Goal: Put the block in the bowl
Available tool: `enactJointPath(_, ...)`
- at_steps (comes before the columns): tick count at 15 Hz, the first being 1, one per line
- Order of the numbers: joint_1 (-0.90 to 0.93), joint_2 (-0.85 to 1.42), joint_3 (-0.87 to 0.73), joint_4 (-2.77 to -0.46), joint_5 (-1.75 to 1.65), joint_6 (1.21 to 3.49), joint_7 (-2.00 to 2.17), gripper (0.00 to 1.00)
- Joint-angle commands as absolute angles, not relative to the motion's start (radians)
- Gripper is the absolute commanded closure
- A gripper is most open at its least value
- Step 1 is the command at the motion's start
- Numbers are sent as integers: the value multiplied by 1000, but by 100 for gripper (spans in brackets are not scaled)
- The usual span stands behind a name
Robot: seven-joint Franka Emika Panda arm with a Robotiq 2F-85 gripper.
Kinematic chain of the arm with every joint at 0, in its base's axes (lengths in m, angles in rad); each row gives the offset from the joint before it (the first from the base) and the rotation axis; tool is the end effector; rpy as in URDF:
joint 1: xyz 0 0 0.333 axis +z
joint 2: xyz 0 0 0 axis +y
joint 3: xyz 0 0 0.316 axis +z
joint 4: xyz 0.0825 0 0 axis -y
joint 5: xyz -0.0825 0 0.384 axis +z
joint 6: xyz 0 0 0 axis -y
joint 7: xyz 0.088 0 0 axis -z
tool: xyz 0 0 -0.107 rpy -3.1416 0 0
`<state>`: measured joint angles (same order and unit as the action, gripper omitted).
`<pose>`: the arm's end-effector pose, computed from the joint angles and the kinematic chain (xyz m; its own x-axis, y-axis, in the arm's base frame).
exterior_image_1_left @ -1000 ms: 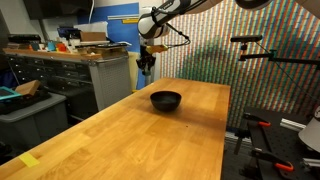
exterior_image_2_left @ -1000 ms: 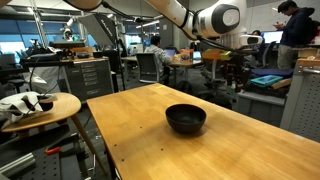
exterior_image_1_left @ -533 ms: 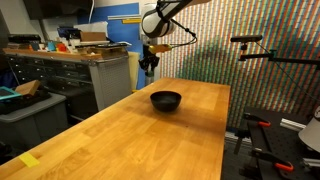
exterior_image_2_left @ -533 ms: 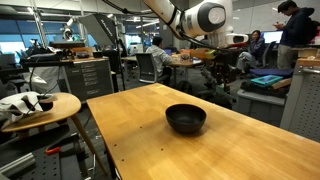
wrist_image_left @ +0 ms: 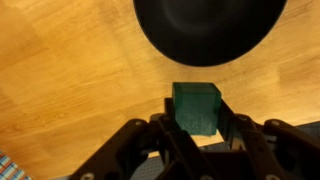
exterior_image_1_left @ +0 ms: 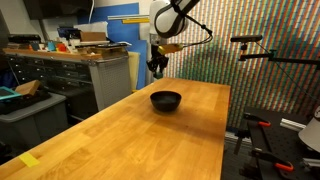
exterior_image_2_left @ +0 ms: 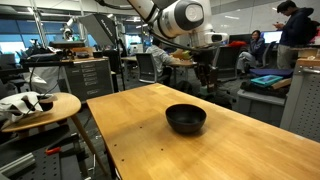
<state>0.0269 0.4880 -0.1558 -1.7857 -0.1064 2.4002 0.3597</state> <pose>0.6639 -0.0774 0.2967 0.9142 -0.3687 0.1681 -0.3880 -0.9161 0.1008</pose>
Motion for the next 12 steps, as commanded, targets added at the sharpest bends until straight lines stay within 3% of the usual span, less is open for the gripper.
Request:
enactJointPath(1, 70, 331, -185, -2012, -171, 2473, 439, 82)
enactJointPath(12, 49, 280, -133, -2170, -151, 2595, 416, 82)
